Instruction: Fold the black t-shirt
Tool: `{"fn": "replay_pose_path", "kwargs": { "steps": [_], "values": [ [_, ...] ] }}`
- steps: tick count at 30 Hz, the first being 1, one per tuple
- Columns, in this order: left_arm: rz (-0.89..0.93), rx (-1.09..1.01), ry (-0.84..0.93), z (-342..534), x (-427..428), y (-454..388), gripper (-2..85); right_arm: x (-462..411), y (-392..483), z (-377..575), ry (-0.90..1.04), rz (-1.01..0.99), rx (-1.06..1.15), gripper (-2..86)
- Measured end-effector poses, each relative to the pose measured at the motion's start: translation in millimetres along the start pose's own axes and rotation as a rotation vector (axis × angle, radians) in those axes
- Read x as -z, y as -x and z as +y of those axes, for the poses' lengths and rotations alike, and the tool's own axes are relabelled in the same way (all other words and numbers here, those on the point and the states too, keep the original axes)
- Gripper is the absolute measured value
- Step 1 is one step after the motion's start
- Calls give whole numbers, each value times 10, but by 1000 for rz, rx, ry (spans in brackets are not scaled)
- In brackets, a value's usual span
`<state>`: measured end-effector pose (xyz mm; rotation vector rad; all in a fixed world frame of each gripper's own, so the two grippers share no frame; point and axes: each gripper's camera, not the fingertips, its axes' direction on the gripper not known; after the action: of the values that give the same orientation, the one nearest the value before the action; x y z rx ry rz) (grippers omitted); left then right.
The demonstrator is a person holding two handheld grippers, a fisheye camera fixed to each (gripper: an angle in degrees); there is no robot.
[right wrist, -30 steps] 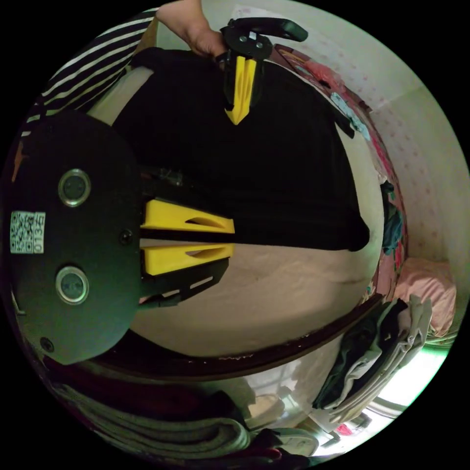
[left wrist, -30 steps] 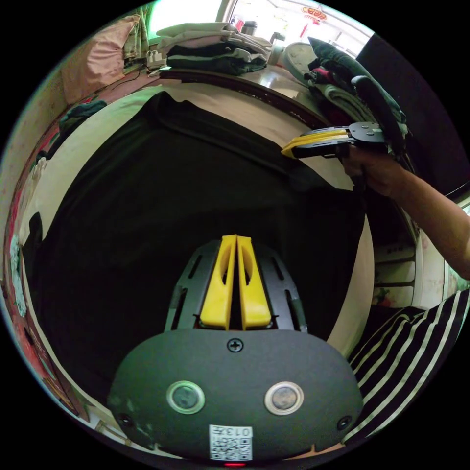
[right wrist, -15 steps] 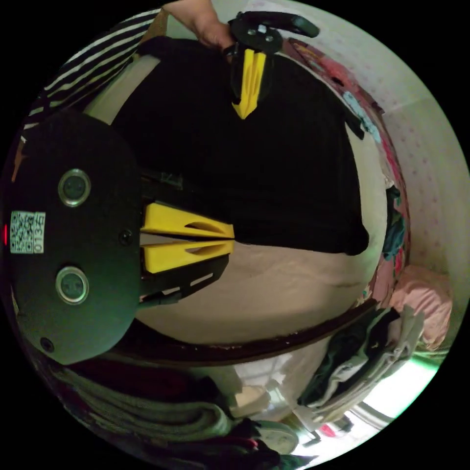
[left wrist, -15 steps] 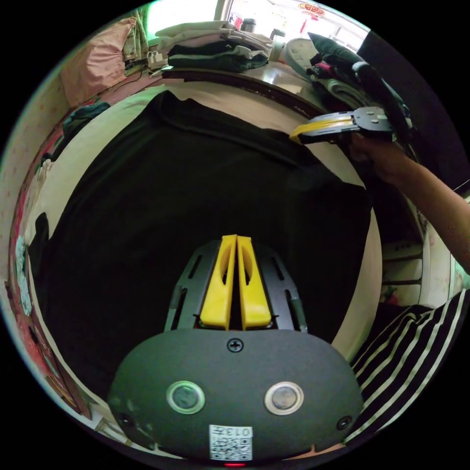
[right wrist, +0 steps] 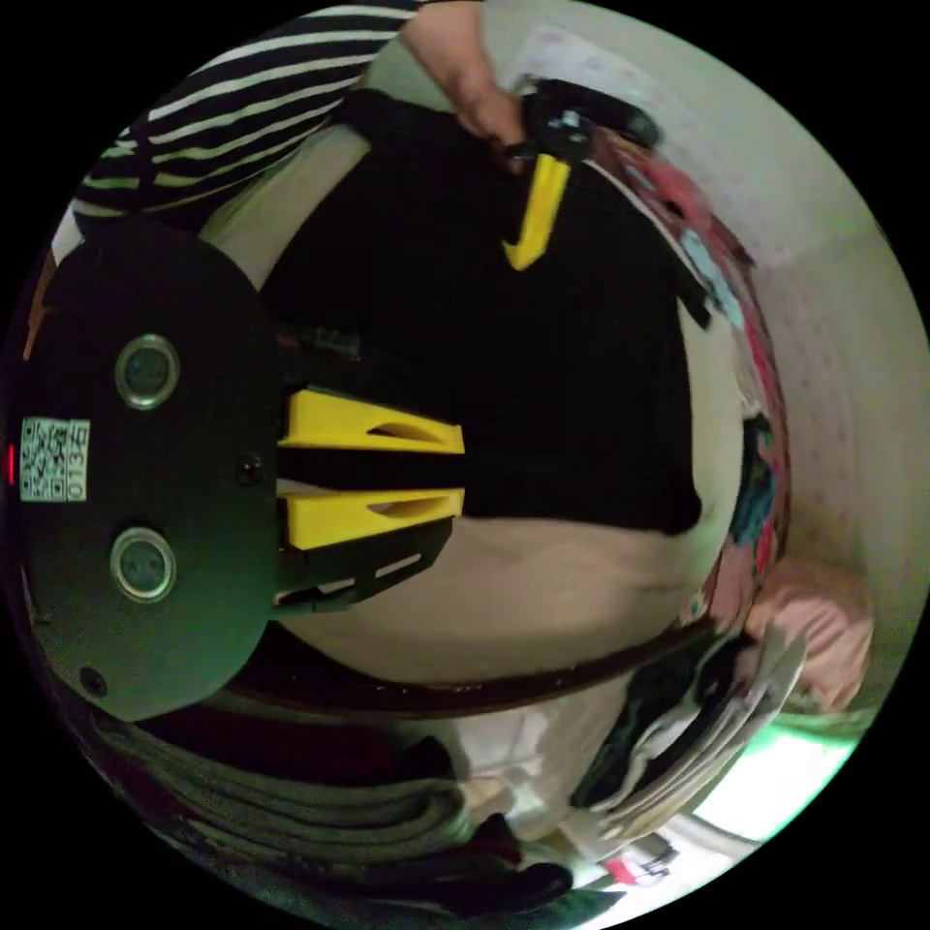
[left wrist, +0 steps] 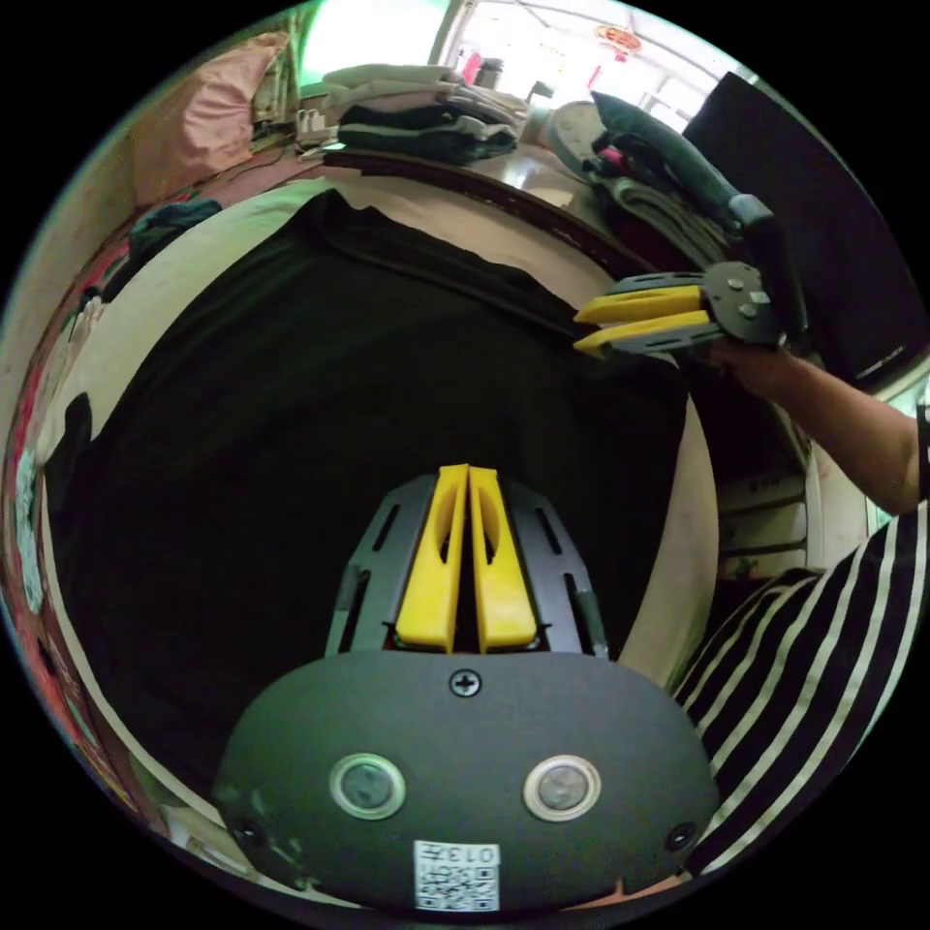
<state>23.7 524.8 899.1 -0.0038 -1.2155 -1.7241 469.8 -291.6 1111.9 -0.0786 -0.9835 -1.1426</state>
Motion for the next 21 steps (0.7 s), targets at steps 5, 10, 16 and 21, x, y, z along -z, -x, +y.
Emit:
{"fn": "replay_pose_path", "kwargs": {
  "steps": [5,10,16,21],
  "values": [
    [-32,-125,74,170,-92,-355,-3,-137,14,52,48,98,-15,23],
    [9,-130,74,369,-86,-514,-3,-36,-748,274,97,96,-449,5],
    [52,-184,96,642,-89,-831,-3,203,-838,210,-44,10,-470,2],
    [72,-219,127,766,-154,-1060,-3,-29,-359,-505,-100,-167,-163,1]
  ]
}}
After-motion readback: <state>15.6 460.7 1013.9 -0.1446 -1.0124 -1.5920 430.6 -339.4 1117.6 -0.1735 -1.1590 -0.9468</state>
